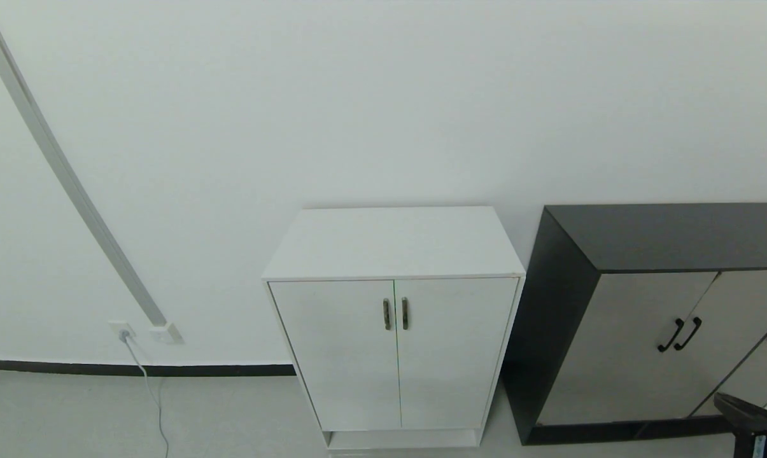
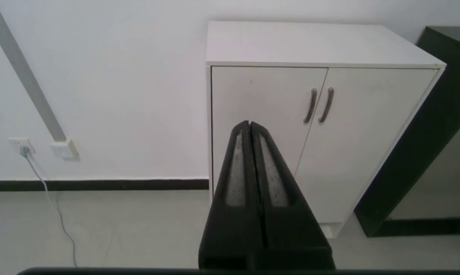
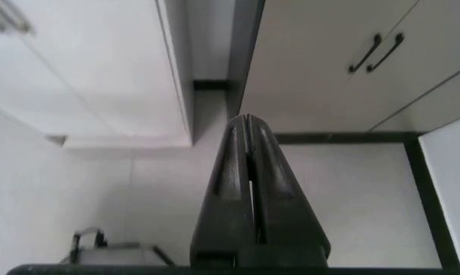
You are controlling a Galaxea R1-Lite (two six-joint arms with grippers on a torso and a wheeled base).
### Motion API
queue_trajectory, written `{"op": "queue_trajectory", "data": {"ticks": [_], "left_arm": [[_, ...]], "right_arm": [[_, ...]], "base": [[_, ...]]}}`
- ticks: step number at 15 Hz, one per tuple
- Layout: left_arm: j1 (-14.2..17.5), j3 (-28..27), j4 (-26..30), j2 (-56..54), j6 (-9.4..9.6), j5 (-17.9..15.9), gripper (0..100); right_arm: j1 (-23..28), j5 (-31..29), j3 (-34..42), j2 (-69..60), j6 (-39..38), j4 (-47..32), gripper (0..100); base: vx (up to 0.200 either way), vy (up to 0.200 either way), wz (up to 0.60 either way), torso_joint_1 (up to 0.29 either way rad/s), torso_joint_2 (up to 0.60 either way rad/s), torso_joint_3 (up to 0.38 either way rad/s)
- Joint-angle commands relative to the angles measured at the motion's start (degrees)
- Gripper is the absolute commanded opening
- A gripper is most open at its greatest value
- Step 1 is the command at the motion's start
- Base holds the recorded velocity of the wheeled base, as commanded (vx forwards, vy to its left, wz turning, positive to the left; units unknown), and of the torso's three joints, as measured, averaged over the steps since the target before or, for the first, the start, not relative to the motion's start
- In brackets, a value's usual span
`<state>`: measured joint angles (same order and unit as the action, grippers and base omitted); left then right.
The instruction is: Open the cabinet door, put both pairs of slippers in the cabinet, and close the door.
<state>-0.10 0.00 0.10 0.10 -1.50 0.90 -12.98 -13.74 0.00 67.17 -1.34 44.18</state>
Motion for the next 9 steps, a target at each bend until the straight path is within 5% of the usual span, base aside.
{"op": "queue_trajectory", "data": {"ticks": [1,9], "left_arm": [[0.0,0.0,0.0,0.0,-0.08,0.1,0],[0.0,0.0,0.0,0.0,-0.08,0.1,0]], "right_arm": [[0.0,1.8,0.0,-7.8,0.0,-4.9,0],[-0.3,9.4,0.0,-25.4,1.6,-26.4,0]], "base": [[0.0,0.0,0.0,0.0,0.0,0.0],[0.0,0.0,0.0,0.0,0.0,0.0]]}}
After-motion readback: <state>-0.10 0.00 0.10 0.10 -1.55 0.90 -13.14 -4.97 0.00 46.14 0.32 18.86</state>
